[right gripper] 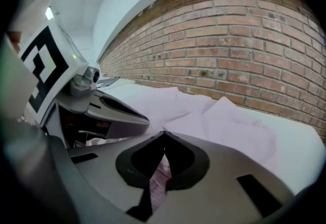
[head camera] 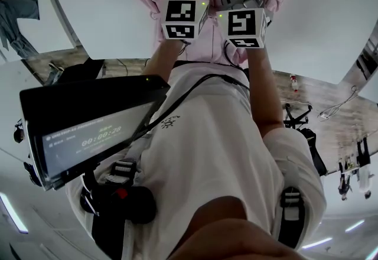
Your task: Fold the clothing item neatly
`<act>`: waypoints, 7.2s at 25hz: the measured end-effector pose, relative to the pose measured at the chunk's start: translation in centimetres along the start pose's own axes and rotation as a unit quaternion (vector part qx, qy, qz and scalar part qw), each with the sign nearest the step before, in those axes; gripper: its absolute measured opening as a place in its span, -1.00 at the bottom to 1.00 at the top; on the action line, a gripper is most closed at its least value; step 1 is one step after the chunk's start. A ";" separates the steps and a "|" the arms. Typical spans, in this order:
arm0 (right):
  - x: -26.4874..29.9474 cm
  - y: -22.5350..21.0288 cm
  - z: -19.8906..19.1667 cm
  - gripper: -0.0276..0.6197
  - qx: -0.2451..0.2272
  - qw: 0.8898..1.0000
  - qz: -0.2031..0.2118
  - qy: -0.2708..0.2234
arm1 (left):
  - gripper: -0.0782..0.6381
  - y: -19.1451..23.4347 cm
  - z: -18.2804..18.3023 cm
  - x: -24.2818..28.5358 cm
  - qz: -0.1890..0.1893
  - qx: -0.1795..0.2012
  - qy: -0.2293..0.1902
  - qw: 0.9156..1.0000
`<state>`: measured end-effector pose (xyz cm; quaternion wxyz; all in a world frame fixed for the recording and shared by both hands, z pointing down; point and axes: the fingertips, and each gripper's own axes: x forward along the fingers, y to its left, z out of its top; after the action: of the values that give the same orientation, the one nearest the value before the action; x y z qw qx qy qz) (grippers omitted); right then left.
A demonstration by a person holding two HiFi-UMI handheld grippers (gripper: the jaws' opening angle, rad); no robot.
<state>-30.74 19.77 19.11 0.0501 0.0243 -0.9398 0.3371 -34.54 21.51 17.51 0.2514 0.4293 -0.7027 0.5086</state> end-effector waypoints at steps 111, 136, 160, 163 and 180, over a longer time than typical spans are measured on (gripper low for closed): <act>-5.9 -7.6 1.0 -0.91 -0.034 0.998 -0.030 0.038 | -0.77 1.1 4.3 -2.9 -0.032 0.128 0.035 0.991; -1.8 -14.2 1.4 -0.55 -0.006 0.995 -0.075 0.065 | -0.35 7.7 5.8 3.3 -0.004 0.101 0.098 0.990; -5.4 -11.2 1.8 -0.83 -0.060 0.996 -0.069 -0.021 | -0.74 5.1 7.2 -0.9 -0.002 0.172 -0.001 0.985; -6.4 -10.0 1.0 -0.83 -0.086 0.993 -0.061 -0.046 | -0.74 4.6 5.8 -2.6 0.000 0.178 -0.023 0.984; -6.5 -8.7 -7.5 -0.62 -0.074 0.996 -0.047 0.027 | -0.64 4.8 -3.9 -4.1 -0.012 0.146 0.041 0.988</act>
<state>-22.99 17.88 29.64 0.0926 0.0556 -0.9583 0.2645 -36.92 27.11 13.29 0.2207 0.4489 -0.6047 0.6198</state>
